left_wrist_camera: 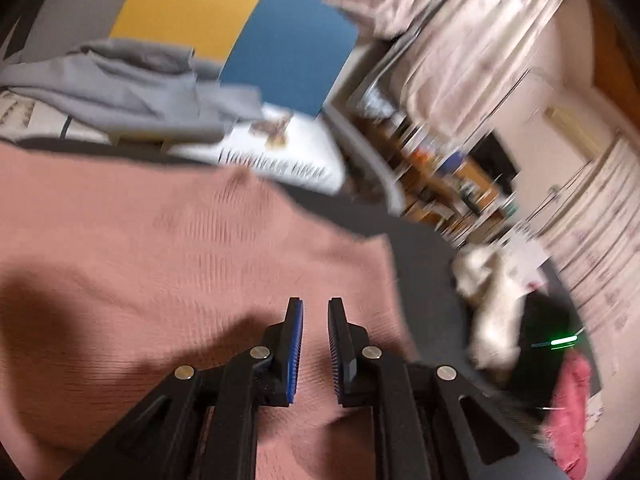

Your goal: Fold clothes

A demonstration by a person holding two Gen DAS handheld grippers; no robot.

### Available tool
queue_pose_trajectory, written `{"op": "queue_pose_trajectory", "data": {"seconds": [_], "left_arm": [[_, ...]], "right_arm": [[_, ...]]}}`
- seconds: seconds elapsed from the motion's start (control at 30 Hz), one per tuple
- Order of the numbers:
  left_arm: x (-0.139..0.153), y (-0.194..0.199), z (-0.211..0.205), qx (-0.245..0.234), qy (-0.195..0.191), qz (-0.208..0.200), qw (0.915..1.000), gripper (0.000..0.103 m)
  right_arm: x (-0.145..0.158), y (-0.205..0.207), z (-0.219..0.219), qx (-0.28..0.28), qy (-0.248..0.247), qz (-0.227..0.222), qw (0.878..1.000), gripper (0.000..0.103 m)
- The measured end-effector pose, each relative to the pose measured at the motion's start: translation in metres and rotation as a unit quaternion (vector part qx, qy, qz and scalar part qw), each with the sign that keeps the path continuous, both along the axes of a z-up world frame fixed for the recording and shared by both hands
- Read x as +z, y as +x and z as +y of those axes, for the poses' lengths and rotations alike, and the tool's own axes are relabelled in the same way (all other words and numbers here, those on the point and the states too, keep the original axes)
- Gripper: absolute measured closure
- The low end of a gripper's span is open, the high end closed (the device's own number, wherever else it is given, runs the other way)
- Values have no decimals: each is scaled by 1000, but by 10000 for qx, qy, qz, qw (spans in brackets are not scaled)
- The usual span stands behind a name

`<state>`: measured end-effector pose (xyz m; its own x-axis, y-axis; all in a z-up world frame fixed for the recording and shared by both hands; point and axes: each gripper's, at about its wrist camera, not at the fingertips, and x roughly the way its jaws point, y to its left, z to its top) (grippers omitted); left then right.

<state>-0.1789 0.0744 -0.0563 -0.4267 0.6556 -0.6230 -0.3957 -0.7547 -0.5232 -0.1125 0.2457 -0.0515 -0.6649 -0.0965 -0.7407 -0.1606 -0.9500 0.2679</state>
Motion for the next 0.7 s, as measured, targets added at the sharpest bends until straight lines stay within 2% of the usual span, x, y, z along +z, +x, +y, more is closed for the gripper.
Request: {"op": "queue_pose_trajectory", "data": {"seconds": [0.03,0.1,0.17,0.23,0.37,0.6,0.63,0.7], "left_arm": [[-7,-4,-10,155,147,-176,9996,96],[-17,-12,-33,497,398,-446,9970,95],[-20,-21,-68,842,718,-566,9922,102],[-21,-26,-101,1092,904,-600,9881,103],[-24,-25,-153,1504,936,-609,9823,103],[-27,-18,-221,1733,1176,-657,9756,103],[-26,-18,-228,1725,1139,-675,9761,103],[-14,-13,-230,1738,815,-508,9801,103]], "right_arm": [[0,-1,-1,1,26,-4,10000,103],[-1,-2,-2,2,86,-8,10000,103],[-2,-3,-2,1,130,-16,9999,103],[-2,-4,-3,1,178,-24,9998,103],[-2,-4,-3,0,204,-32,9998,103],[-1,-5,-6,-4,336,-61,9994,103],[-1,-5,-6,-5,336,-62,9994,103],[0,-5,-6,-6,333,-64,9994,103]]}}
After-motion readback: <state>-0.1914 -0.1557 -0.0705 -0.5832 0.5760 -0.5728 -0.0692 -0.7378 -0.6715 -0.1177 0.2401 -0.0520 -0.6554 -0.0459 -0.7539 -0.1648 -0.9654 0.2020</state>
